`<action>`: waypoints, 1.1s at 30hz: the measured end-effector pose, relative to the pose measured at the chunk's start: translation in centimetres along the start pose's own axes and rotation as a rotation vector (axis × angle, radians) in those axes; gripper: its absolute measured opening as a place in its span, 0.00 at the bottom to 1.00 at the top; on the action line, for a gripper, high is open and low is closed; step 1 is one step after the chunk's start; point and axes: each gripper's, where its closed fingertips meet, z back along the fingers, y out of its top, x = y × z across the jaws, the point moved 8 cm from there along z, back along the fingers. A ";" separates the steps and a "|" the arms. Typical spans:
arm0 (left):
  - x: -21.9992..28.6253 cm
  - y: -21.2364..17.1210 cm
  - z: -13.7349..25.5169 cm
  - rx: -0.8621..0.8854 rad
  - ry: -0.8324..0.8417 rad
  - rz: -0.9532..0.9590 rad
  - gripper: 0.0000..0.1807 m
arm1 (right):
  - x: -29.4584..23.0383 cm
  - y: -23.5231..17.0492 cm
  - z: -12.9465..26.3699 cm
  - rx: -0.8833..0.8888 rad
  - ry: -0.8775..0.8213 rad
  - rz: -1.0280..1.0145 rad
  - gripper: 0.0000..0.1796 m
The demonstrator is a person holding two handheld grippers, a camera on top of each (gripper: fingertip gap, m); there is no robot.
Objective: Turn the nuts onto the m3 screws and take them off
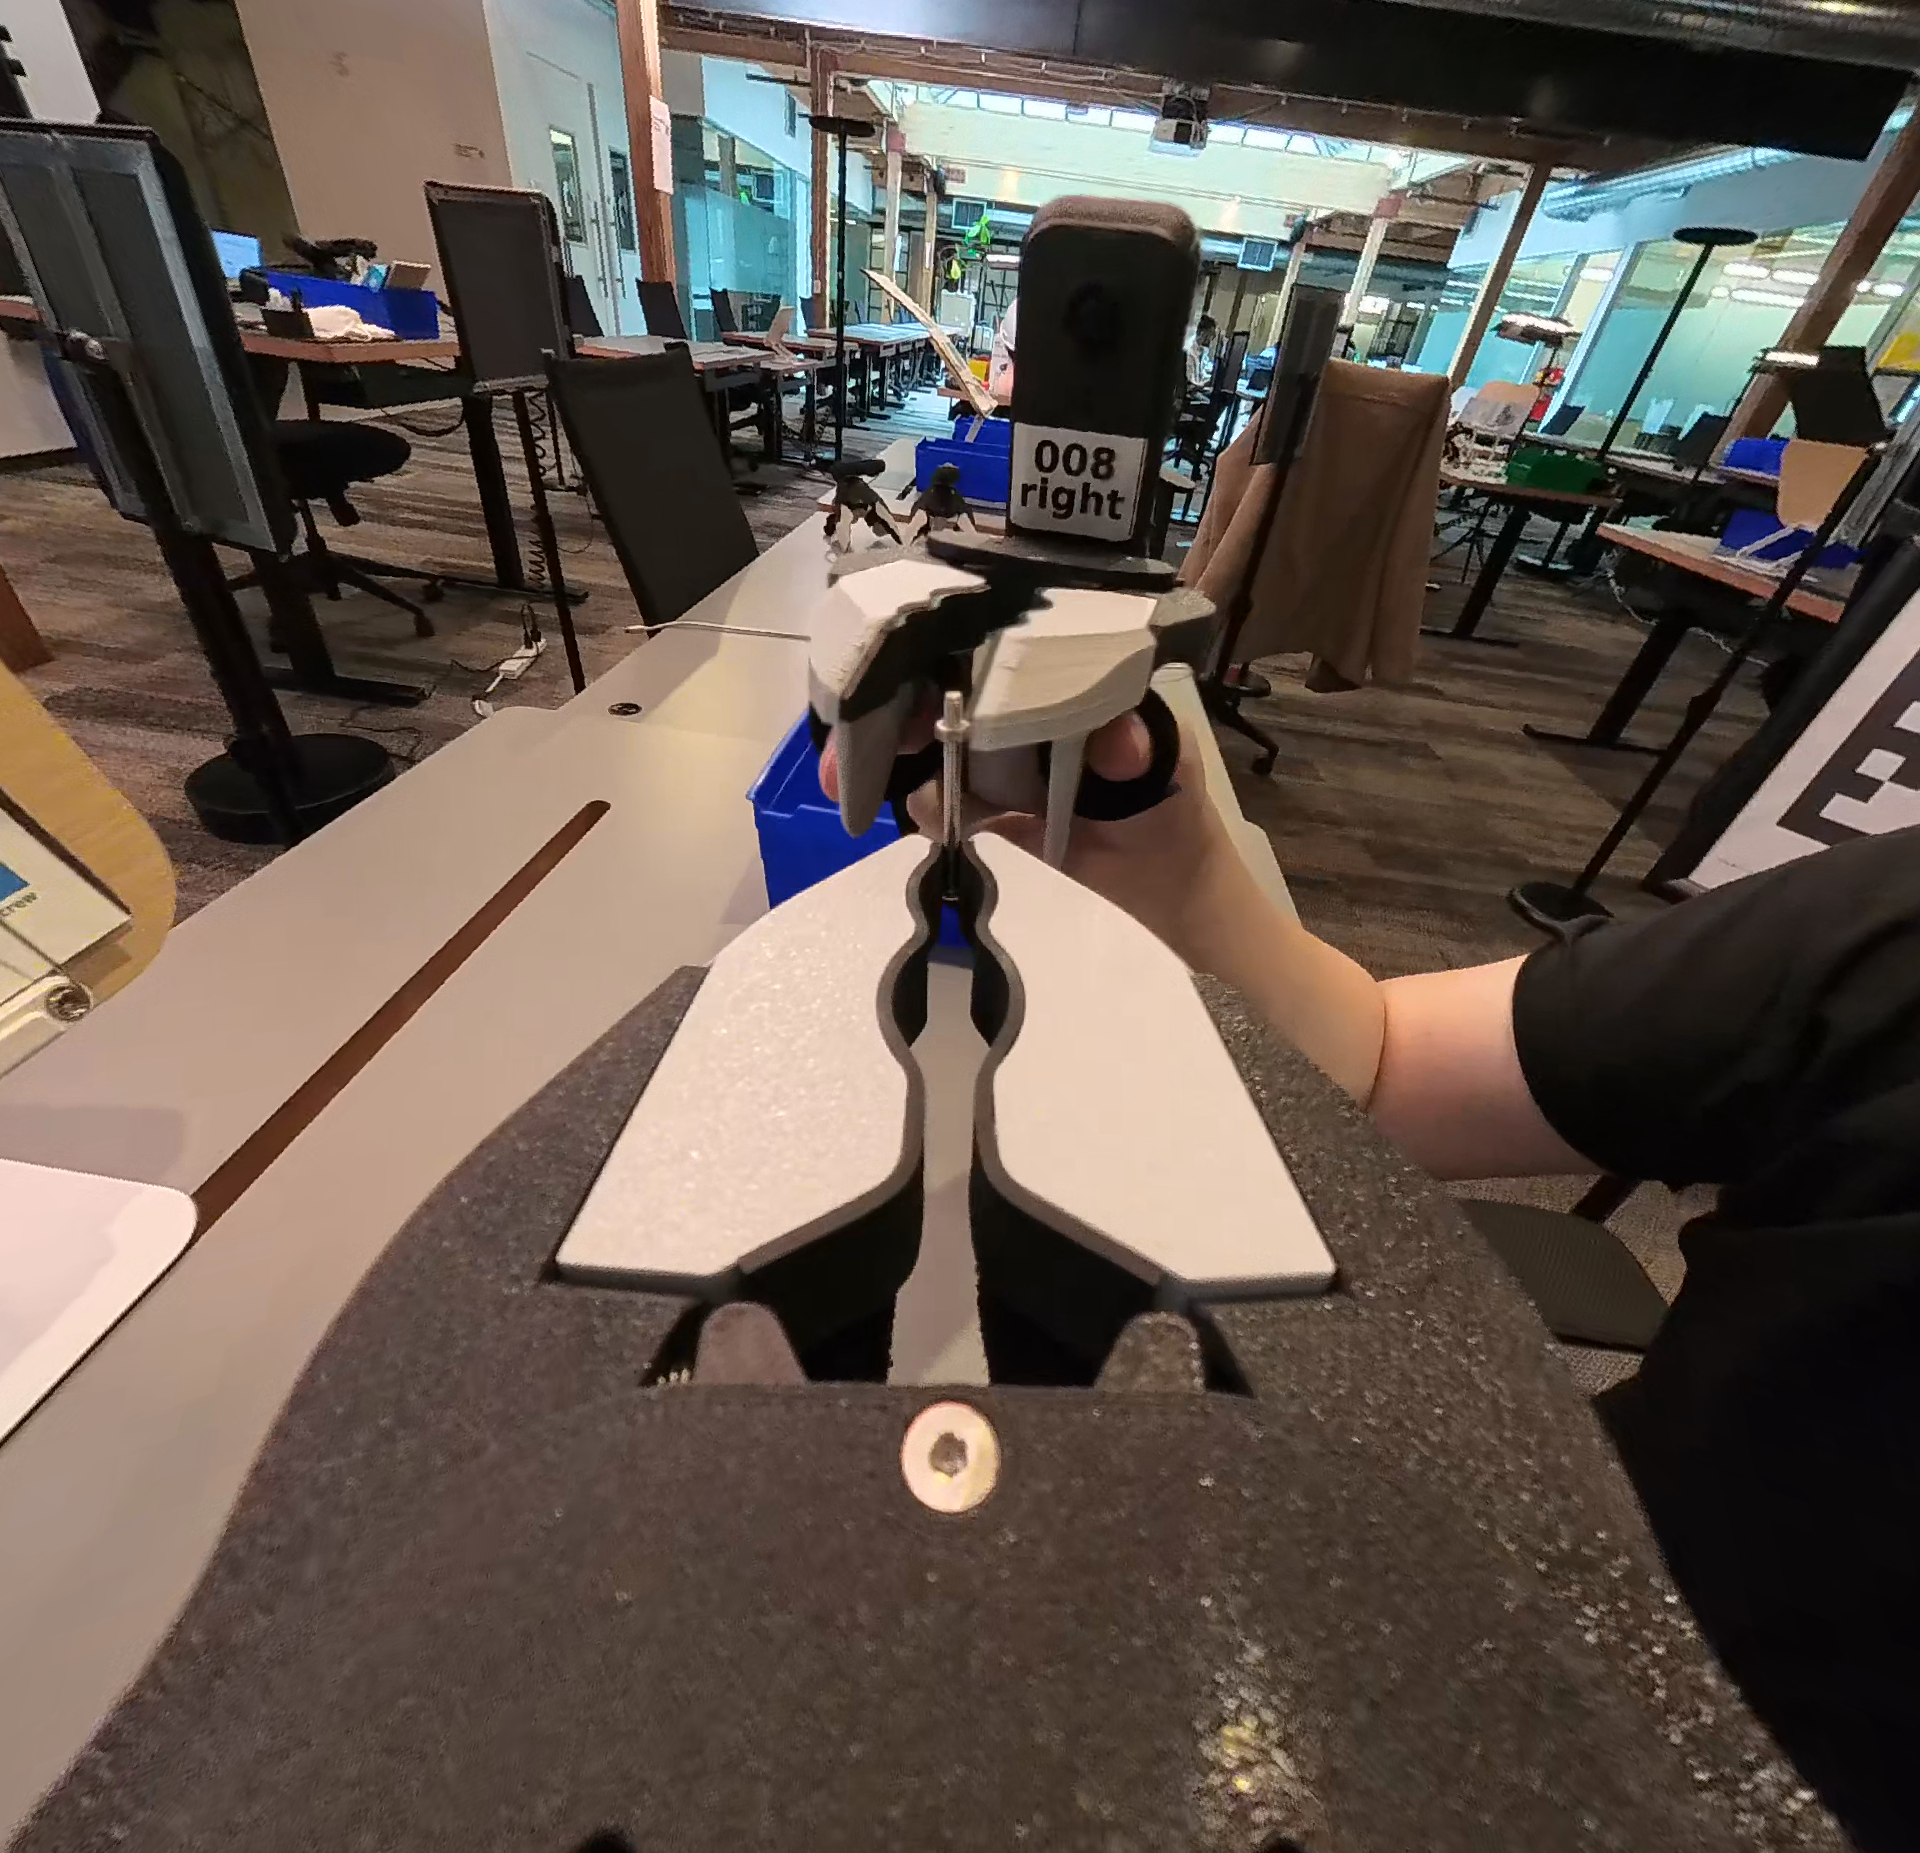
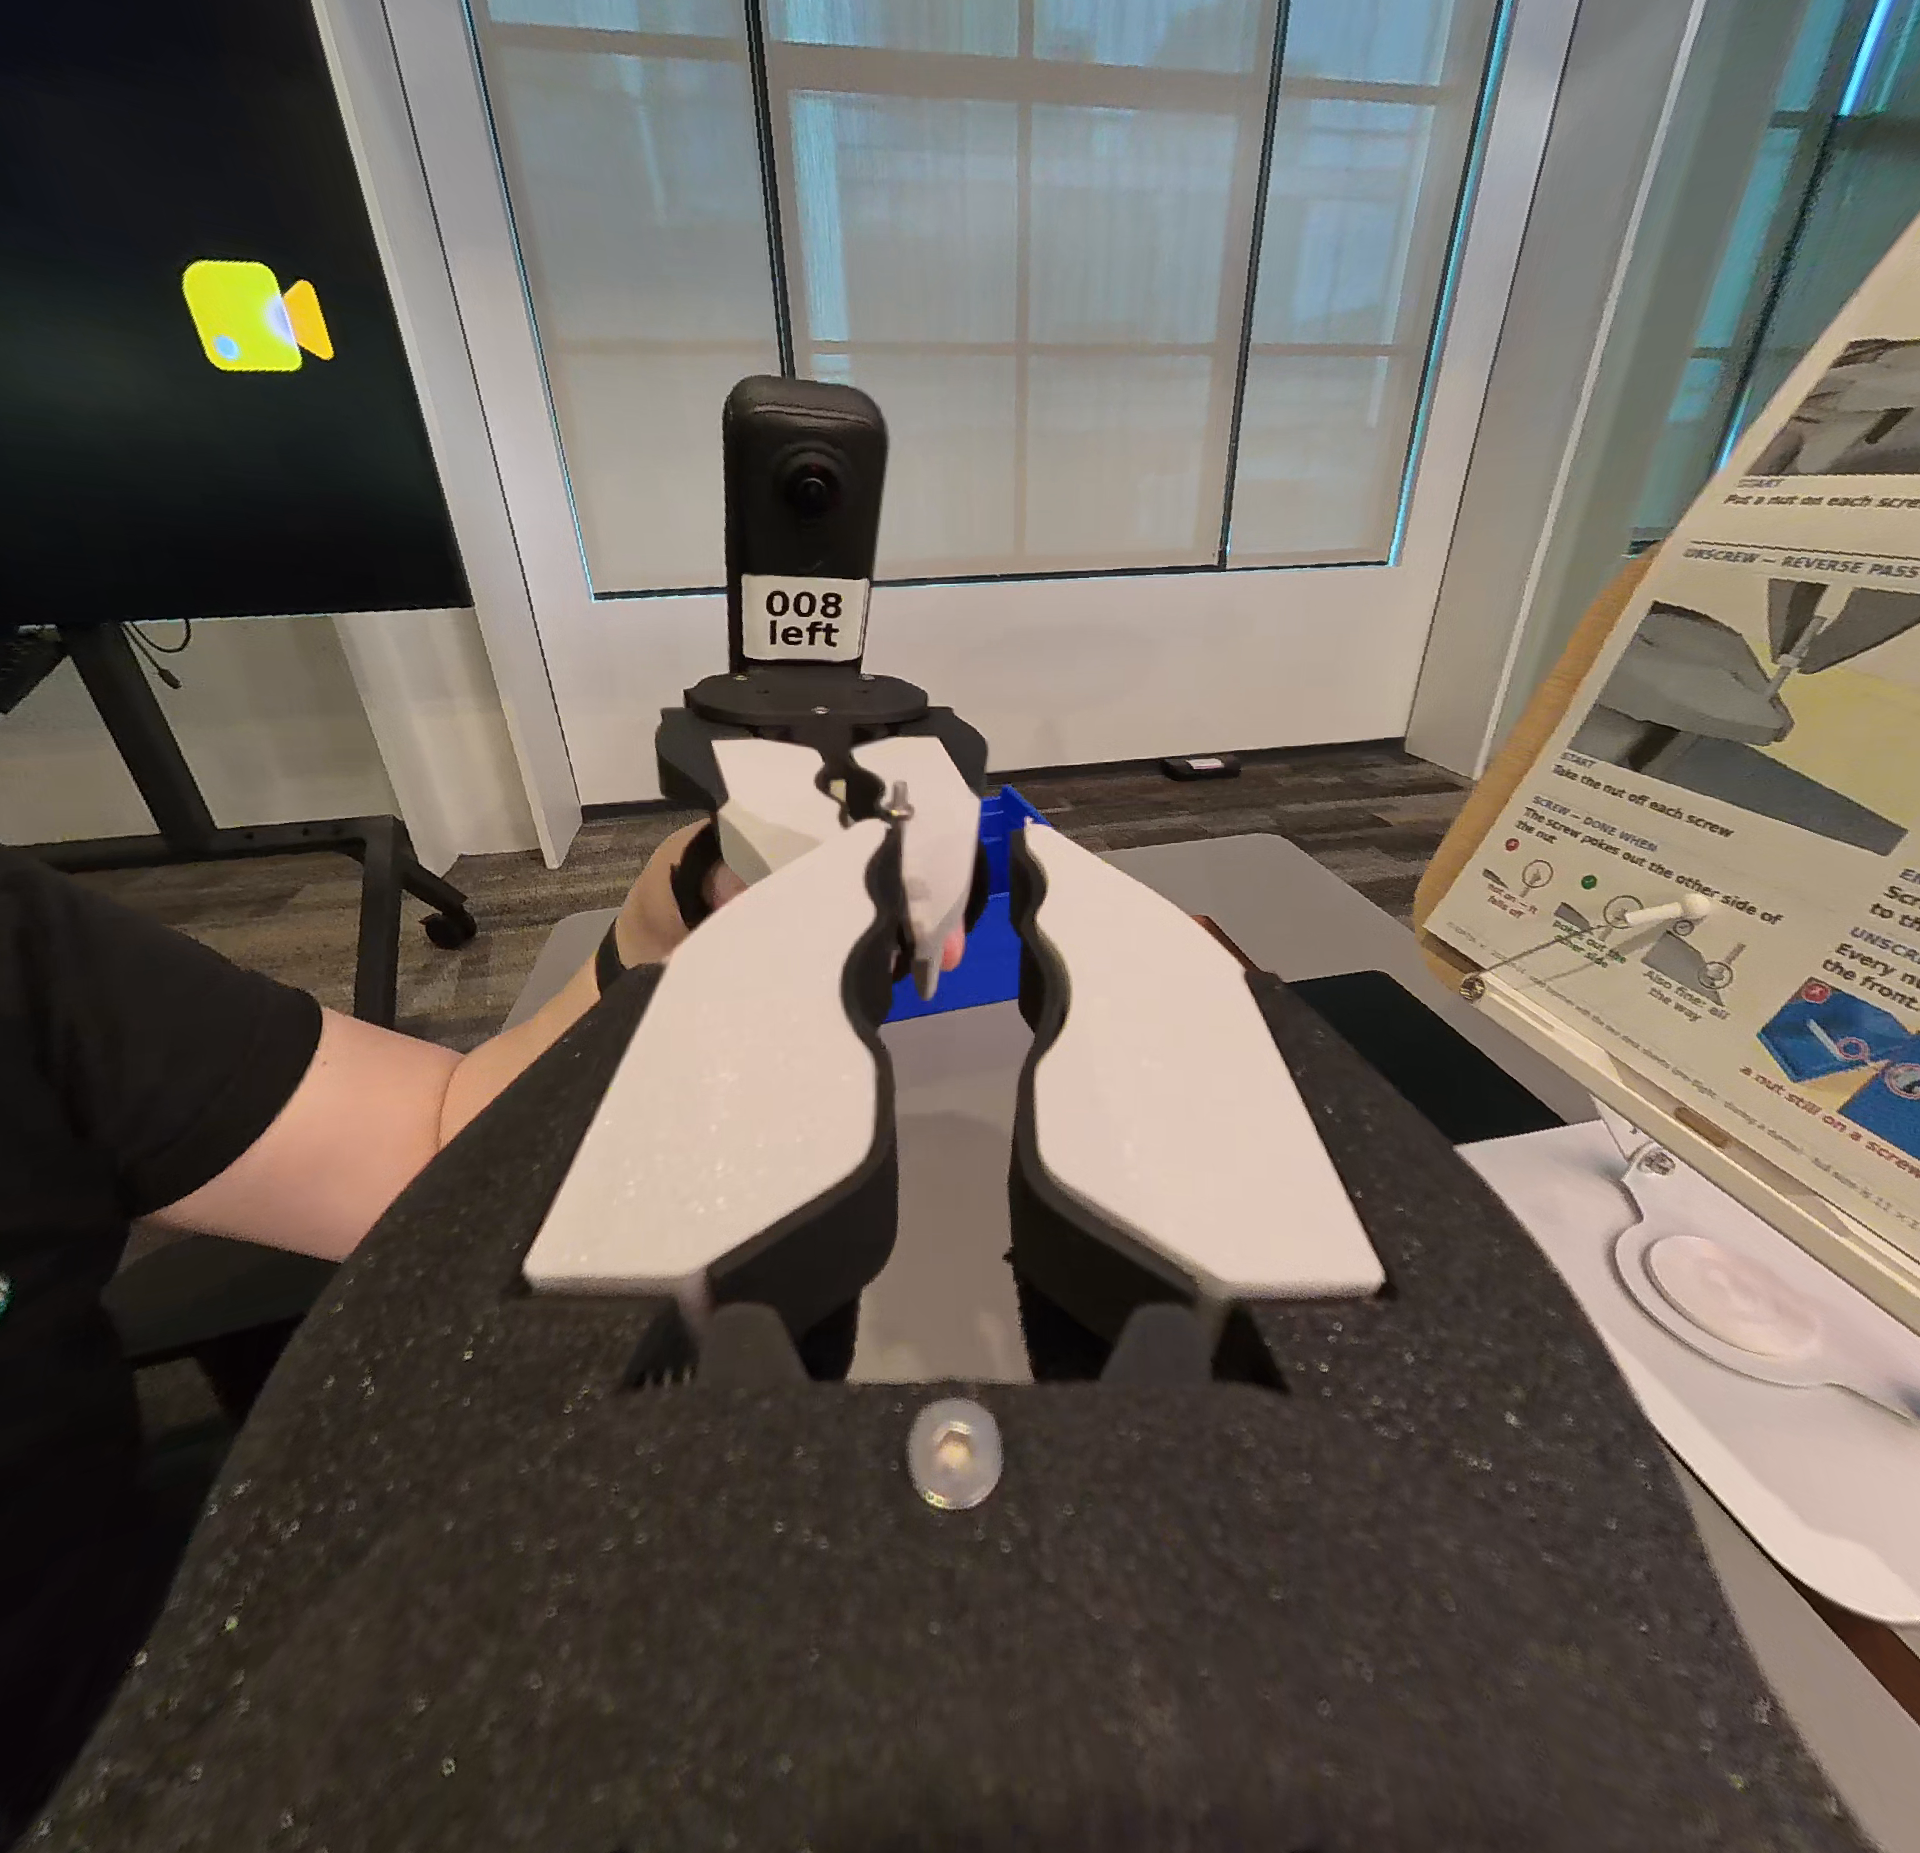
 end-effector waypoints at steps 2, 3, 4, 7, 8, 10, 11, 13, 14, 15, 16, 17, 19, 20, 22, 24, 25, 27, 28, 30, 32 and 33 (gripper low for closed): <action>-0.1 0.0 0.2 0.003 0.004 0.012 0.01 | 0.3 0.1 0.4 0.016 0.000 -0.019 0.10; -0.2 0.0 0.2 0.004 0.005 0.012 0.01 | 0.3 0.1 0.4 0.029 0.016 -0.034 0.10; -0.1 0.0 0.2 0.003 0.004 0.011 0.01 | 0.1 0.2 0.3 0.039 0.041 -0.045 0.10; 0.1 0.0 -0.2 -0.006 -0.001 0.004 0.01 | -0.5 0.1 -0.4 0.029 0.063 -0.036 0.11; 0.2 -0.1 -0.3 -0.010 -0.002 0.000 0.01 | -0.6 -0.1 -0.6 0.018 0.055 -0.023 0.11; 0.4 -0.1 -0.4 -0.018 -0.004 -0.007 0.01 | -0.5 -0.2 -0.8 0.006 0.028 -0.010 0.10; 0.4 -0.1 -0.4 -0.018 0.001 -0.011 0.01 | -0.4 -0.2 -0.7 0.012 0.025 -0.011 0.11; 0.4 0.0 -0.3 -0.015 0.005 -0.012 0.01 | -0.2 -0.1 -0.3 0.021 0.052 -0.032 0.11; 0.4 0.1 -0.2 -0.012 0.004 -0.009 0.01 | 0.1 -0.1 0.0 0.028 0.049 -0.047 0.09; 0.3 0.1 0.0 -0.008 0.003 -0.005 0.01 | 0.4 0.0 0.3 0.044 0.033 -0.056 0.07; 0.3 0.1 0.0 -0.006 0.005 -0.003 0.01 | 0.5 0.1 0.5 0.062 0.029 -0.060 0.07; 0.3 0.1 0.0 -0.005 0.007 -0.002 0.01 | 0.4 0.2 0.6 0.071 0.044 -0.066 0.07; 0.3 0.1 -0.1 -0.007 0.004 -0.002 0.01 | -0.2 0.3 0.3 0.067 0.088 -0.069 0.08; 0.4 0.1 -0.2 -0.010 0.002 -0.004 0.01 | -0.5 0.3 0.0 0.064 0.100 -0.062 0.09; 0.6 0.0 -0.4 -0.017 -0.003 -0.011 0.01 | -0.8 0.2 -0.5 0.056 0.089 -0.043 0.09; 0.7 0.0 -0.4 -0.021 0.002 -0.015 0.01 | -0.6 -0.1 -0.7 0.031 0.062 -0.028 0.09; 0.6 0.0 -0.4 -0.021 0.014 -0.017 0.01 | -0.4 -0.1 -0.5 0.033 0.060 -0.031 0.09; 0.6 0.2 -0.2 -0.010 0.010 -0.015 0.01 | 0.1 0.0 0.1 0.046 0.066 -0.068 0.07; 0.6 0.2 -0.1 -0.004 -0.003 -0.005 0.01 | 0.4 0.1 0.4 0.063 0.056 -0.083 0.06; 0.5 0.2 0.0 -0.001 0.005 -0.001 0.01 | 0.4 0.3 0.6 0.086 0.073 -0.092 0.06; 0.5 0.2 -0.1 -0.008 0.005 -0.004 0.01 | -0.2 0.4 0.3 0.077 0.112 -0.083 0.07; 0.6 0.1 -0.2 -0.008 -0.001 -0.001 0.01 | -0.6 0.4 0.0 0.070 0.117 -0.070 0.08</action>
